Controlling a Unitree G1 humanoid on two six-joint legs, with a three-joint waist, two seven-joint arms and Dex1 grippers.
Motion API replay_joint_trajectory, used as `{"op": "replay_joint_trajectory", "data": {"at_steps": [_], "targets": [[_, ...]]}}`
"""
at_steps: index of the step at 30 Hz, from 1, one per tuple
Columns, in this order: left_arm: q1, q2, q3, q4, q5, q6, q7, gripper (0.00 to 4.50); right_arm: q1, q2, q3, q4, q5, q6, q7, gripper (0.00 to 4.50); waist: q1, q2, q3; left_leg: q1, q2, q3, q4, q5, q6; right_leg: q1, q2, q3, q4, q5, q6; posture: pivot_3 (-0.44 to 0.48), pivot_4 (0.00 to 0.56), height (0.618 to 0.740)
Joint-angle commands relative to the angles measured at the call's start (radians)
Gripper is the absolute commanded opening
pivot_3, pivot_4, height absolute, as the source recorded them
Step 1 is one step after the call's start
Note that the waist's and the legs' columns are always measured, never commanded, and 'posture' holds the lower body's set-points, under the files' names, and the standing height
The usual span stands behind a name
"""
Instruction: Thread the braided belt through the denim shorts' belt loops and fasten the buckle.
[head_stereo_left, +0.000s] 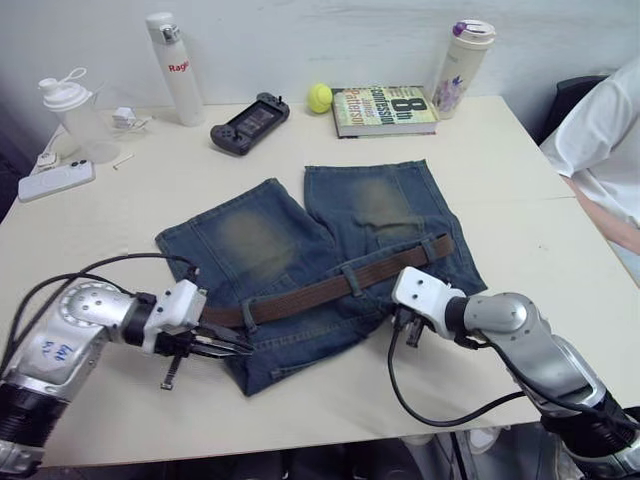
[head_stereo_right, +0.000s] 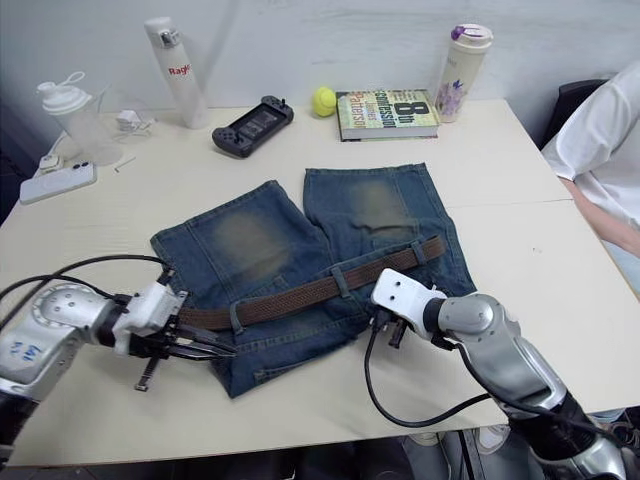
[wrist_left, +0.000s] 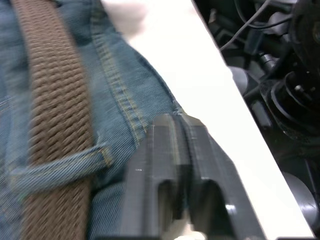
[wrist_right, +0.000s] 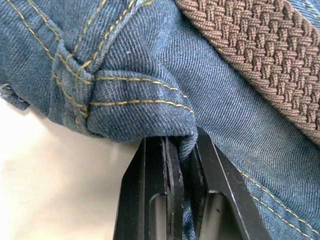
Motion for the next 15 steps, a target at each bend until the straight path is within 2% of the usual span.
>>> {"op": "replay_joint_trajectory", "data": {"at_steps": [1,2,3,7,12,15], "targets": [[0.073,0.022,0.084,-0.132,-0.046,0.045,-0.012,2.12,0.001,0.036,0.061,0.006,0.007,0.024,-0.008,0.00,-0.005,0.000,0.000,0.000,0.001,0.000,0.000,0.000,-0.001,0.000,0.000,0.000,0.000,0.000,0.000,0.000,0.150,0.740],[0.097,0.007,0.075,-0.171,-0.016,0.027,0.007,2.71,-0.005,0.047,0.061,0.007,0.010,0.032,-0.013,0.00,-0.006,0.000,0.000,0.000,0.001,0.000,0.000,0.000,-0.001,0.001,0.000,0.000,-0.001,0.000,0.000,0.000,0.150,0.740],[0.113,-0.009,0.065,-0.194,0.013,0.009,0.026,2.95,-0.010,0.054,0.063,0.005,0.013,0.039,-0.015,0.00,-0.008,0.000,0.000,0.000,0.000,0.001,0.000,-0.001,-0.001,0.001,0.000,0.001,-0.001,0.000,0.000,0.000,0.150,0.740],[0.157,-0.104,0.021,-0.259,0.132,-0.071,0.120,4.42,-0.025,0.069,0.074,0.003,0.011,0.054,-0.021,0.00,-0.013,0.000,0.000,0.001,0.000,0.001,-0.001,-0.001,-0.001,0.000,0.000,0.001,-0.001,0.000,0.000,0.000,0.150,0.740],[0.151,-0.186,-0.045,-0.199,0.383,-0.196,0.268,4.42,-0.035,0.071,0.076,-0.012,0.018,0.073,-0.024,0.00,-0.013,0.000,0.000,0.001,0.001,0.001,-0.002,-0.003,0.003,0.000,0.001,0.001,-0.001,0.000,0.000,0.000,0.150,0.740],[0.153,-0.177,-0.089,-0.151,0.496,-0.297,0.277,4.42,-0.030,0.069,0.070,-0.028,0.025,0.084,-0.022,0.00,-0.013,0.000,0.000,0.001,0.001,0.001,-0.003,-0.003,0.003,0.000,0.001,0.001,-0.001,0.000,0.000,0.000,0.150,0.740]]}}
